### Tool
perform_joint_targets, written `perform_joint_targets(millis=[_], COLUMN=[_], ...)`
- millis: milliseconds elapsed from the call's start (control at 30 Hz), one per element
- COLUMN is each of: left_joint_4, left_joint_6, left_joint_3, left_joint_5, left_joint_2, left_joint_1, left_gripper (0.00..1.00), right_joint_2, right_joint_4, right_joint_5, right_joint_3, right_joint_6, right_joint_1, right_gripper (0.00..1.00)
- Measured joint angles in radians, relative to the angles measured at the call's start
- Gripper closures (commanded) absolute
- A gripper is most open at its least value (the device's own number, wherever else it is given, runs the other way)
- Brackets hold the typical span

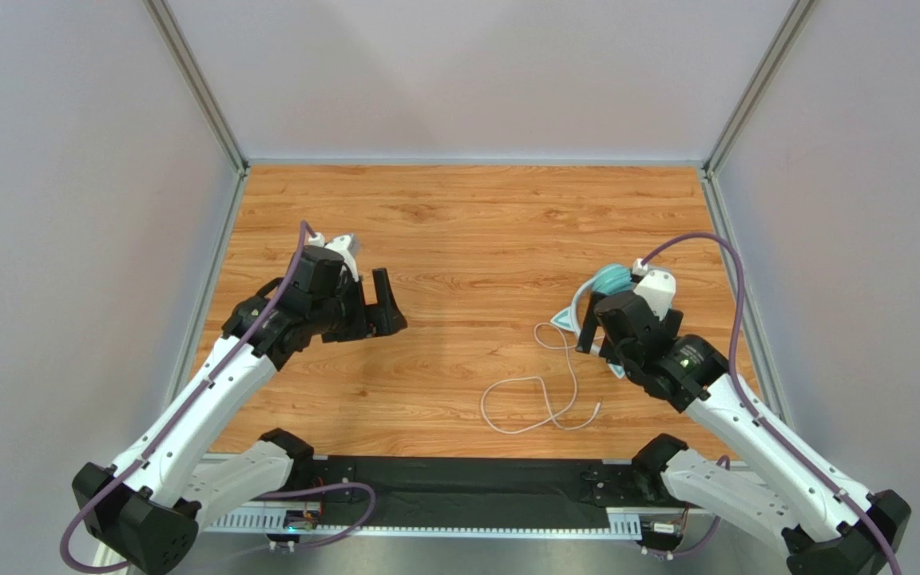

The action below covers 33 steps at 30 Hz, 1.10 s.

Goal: Wrap the headphones

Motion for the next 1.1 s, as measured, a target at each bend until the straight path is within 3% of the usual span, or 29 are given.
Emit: perform_joint_targets(millis=[467,600,800,1100], left_joint_4=[0.001,0.002,-0.003,-0.024], left_joint_6=[0.008,0.019,0.027,0.035], left_joint_3=[-0.021,-0.048,-0.056,-0.056], left_joint_5=[0.073,0.085,0.094,0.082], left_joint_2=[0.01,0.02,0.074,0.071], left_joint_1=[0.0,0.0,0.0,0.0], left_gripper=[0.0,0.0,0.0,0.0], right_joint_2=[0.043,0.128,0.344,0.668], right_joint_4=[-0.024,-0.028,-0.019,0.037], right_joint_5=[0.011,0.031,0.056,-0.103], right_joint_3=[0.01,0.099,0.279,0.469], right_joint_6=[0.045,0.019,-0.002,0.025], right_joint_1=[0.0,-0.016,-0.146,-0.396], right_gripper=[0.0,0.0,0.0,0.0])
